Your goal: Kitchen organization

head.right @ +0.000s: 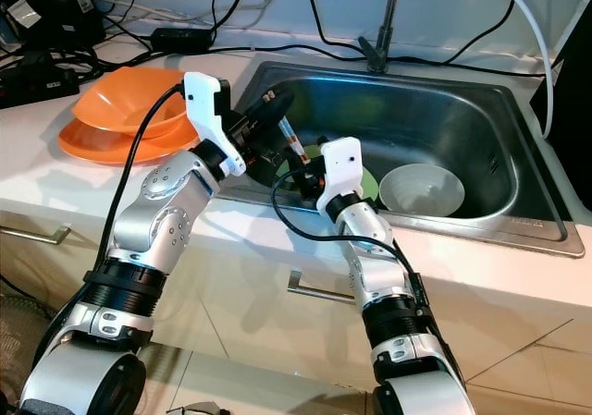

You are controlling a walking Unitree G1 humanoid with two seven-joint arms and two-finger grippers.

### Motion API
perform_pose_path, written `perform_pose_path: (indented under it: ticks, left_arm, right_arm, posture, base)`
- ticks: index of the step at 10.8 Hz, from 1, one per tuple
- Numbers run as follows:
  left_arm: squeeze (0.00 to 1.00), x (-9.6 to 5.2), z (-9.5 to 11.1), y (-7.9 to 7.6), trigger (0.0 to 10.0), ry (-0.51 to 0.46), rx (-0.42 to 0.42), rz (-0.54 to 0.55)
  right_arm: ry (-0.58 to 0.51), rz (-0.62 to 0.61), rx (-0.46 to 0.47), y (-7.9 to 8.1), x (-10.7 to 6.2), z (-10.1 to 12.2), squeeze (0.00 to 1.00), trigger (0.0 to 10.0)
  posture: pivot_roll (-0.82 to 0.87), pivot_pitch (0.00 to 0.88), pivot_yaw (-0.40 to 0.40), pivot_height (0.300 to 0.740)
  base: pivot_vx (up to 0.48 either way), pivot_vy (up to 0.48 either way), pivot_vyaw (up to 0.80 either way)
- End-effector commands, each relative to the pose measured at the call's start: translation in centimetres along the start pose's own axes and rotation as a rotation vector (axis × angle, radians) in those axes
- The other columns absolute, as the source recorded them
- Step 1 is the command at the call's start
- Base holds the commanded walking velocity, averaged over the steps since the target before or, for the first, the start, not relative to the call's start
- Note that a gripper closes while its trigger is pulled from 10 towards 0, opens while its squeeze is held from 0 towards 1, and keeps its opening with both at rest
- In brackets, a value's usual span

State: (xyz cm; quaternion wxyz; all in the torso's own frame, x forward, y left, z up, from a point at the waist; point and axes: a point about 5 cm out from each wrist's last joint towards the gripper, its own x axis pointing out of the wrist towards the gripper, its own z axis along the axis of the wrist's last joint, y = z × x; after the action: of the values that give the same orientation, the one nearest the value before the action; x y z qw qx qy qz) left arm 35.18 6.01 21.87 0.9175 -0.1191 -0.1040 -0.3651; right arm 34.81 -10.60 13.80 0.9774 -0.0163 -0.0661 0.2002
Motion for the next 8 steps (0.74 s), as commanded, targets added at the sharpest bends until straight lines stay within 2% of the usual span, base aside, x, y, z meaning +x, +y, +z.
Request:
perform_pose_path:
  ticks: [1, 8]
  left_arm:
    - [0.00, -0.18, 0.31, 0.09, 10.0, -0.005, 0.011, 0.000]
    - [0.00, -0.19, 0.52, 0.39, 10.0, -0.020, -0.006, 0.015]
  right_arm:
    - [-0.013, 0.006, -0.010, 0.08, 0.40, 0.43, 0.00, 0.0]
    - [-0.010, 0.012, -0.013, 0.07, 0.41, 0.22, 0.00, 0.0]
  posture:
    - [0.06, 0.000, 0.025, 0.740]
    - [0.05, 0.000, 0.024, 0.740]
  base:
    - [0.000, 0.000, 0.00]
    - [0.000, 0.000, 0.00]
